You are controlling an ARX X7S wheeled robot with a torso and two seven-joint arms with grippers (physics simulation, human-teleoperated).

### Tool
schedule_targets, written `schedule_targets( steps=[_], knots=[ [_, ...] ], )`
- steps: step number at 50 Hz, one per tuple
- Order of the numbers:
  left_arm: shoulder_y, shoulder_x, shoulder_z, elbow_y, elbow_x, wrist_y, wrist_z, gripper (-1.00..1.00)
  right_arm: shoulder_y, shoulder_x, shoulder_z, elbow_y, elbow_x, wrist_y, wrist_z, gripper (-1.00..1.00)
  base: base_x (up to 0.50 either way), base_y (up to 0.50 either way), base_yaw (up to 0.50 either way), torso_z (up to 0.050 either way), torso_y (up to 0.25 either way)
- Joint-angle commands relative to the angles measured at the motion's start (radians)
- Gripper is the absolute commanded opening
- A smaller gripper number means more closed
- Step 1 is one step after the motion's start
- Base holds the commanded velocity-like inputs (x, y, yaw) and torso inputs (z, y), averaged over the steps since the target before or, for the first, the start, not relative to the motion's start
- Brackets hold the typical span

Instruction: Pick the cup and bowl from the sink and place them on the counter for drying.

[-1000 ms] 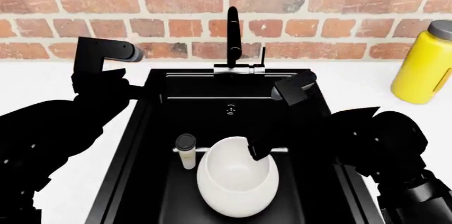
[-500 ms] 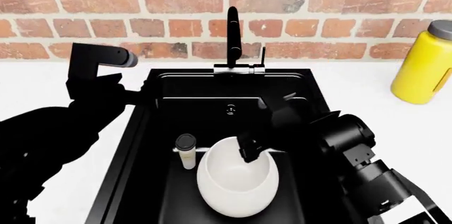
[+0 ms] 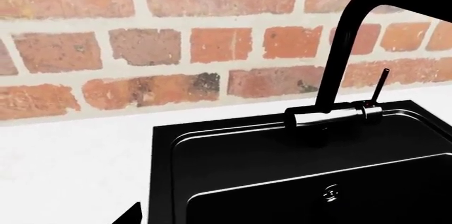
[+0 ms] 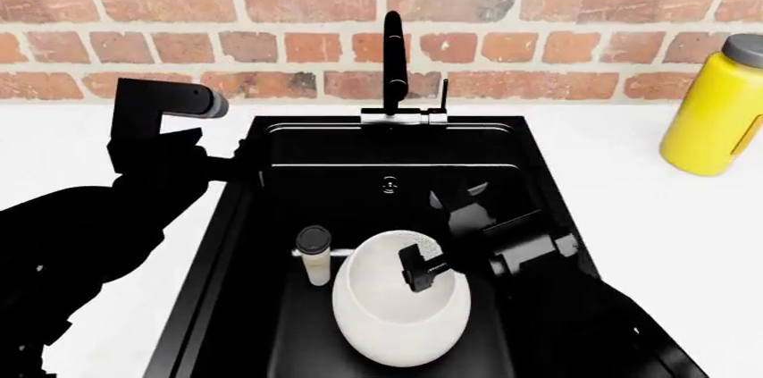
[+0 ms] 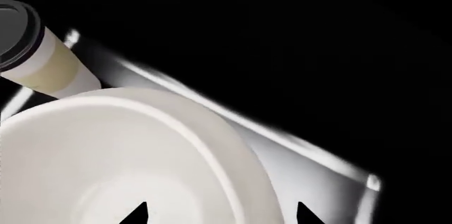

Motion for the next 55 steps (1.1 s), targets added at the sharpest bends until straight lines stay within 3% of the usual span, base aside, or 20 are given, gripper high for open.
schedule_targets(
  steps=[1,10,11,18,30,55],
  knots=[
    [0.01,-0.002,-0.003,0.001,-0.002,0.004,-0.007,1.0,-0.02,-0.05,0.056,0.128,-0.11,-0.066,-0.052,1.0,0.0,0.0,0.0,0.0,0.0],
    [0.02,-0.003,-0.007,0.005,-0.007,0.007,-0.01,1.0,-0.014,-0.053,0.133,0.127,-0.195,-0.068,-0.051,1.0,0.0,0.0,0.0,0.0,0.0],
    [0.02,-0.001,-0.005,0.004,-0.006,0.009,-0.01,1.0,-0.012,-0.054,0.133,0.127,-0.201,-0.076,-0.05,-1.0,0.0,0.0,0.0,0.0,0.0],
    [0.021,-0.005,-0.003,-0.002,-0.005,0.014,-0.004,1.0,0.024,-0.043,0.153,0.117,-0.203,-0.092,-0.042,-1.0,0.0,0.0,0.0,0.0,0.0],
    [0.028,-0.006,-0.004,-0.003,-0.007,0.021,-0.006,1.0,-0.11,0.125,0.183,-0.489,-0.125,0.247,0.077,-1.0,0.0,0.0,0.0,0.0,0.001],
    [0.026,-0.023,-0.02,-0.002,-0.023,0.02,-0.008,1.0,-0.14,0.251,0.231,-0.988,-0.028,0.545,0.171,-1.0,0.0,0.0,0.0,0.0,0.0]
  ],
)
